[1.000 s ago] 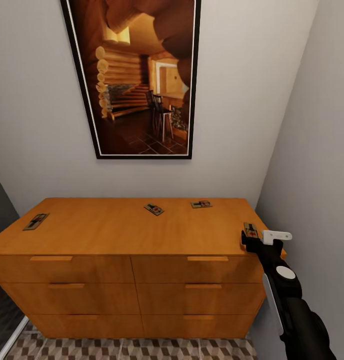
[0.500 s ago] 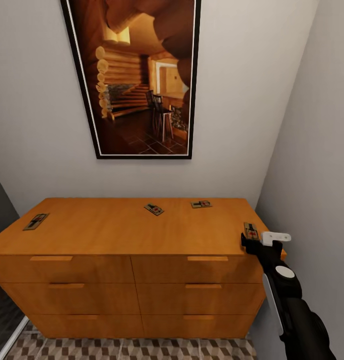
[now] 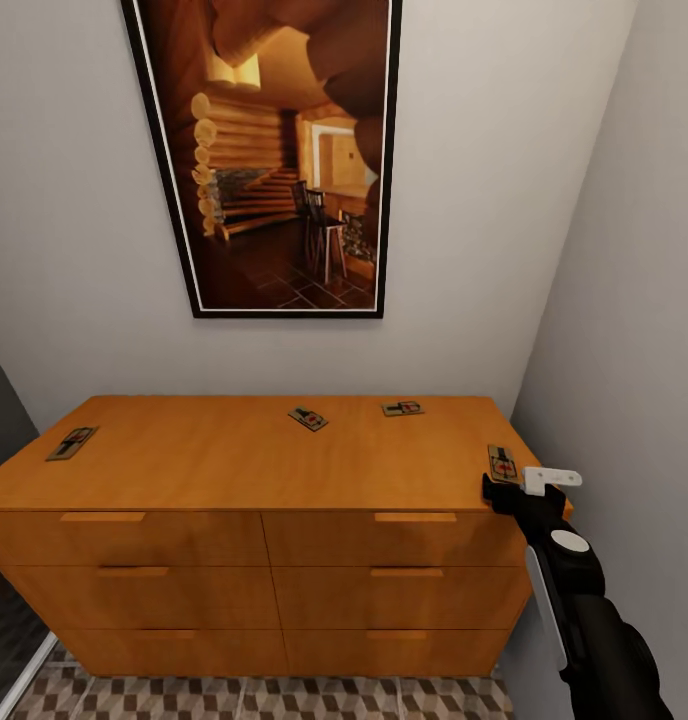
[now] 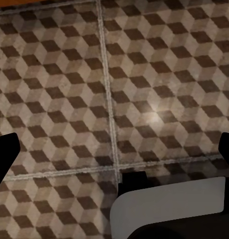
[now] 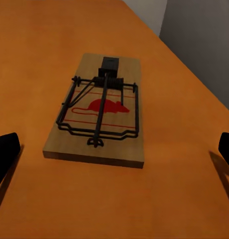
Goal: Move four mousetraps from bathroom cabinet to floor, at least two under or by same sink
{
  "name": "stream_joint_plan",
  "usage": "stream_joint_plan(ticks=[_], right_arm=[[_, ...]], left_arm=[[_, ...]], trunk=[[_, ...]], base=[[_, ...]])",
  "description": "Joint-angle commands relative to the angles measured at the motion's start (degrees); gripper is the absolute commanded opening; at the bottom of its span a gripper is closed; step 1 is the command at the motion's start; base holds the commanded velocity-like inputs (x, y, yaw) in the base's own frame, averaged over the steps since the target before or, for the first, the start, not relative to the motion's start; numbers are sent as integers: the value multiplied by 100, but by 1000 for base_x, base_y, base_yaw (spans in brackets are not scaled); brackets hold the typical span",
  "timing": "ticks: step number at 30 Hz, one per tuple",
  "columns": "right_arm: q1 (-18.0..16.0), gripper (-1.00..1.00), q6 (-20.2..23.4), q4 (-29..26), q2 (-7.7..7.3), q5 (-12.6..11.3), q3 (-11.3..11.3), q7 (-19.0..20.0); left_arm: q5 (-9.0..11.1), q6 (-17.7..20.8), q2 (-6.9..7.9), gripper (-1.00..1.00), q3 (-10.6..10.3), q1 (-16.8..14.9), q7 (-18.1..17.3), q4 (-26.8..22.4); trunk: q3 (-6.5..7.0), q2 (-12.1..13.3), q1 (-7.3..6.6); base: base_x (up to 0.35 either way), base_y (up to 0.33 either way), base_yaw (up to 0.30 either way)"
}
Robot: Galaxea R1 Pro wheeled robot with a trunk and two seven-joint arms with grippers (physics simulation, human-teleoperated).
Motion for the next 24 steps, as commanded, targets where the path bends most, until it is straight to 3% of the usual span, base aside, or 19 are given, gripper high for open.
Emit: stream_joint_plan(ticks=[1, 15, 24], right_arm=[[0, 100, 34, 48, 5, 21, -3, 21], [-1, 100, 36, 48, 11, 21, 6, 21], [-2, 100, 36, 48, 14, 21, 15, 21]], left_arm=[[-1, -34, 1, 100, -26, -9, -3, 18], [-2, -34, 1, 100, -26, -9, -3, 18], [-4, -34, 1, 100, -26, -9, -3, 18]], trunk=[[-6, -3, 0], [-6, -3, 0], [-6, -3, 0]], base=[[0, 0, 0], [5, 0, 0], [130, 0, 0]])
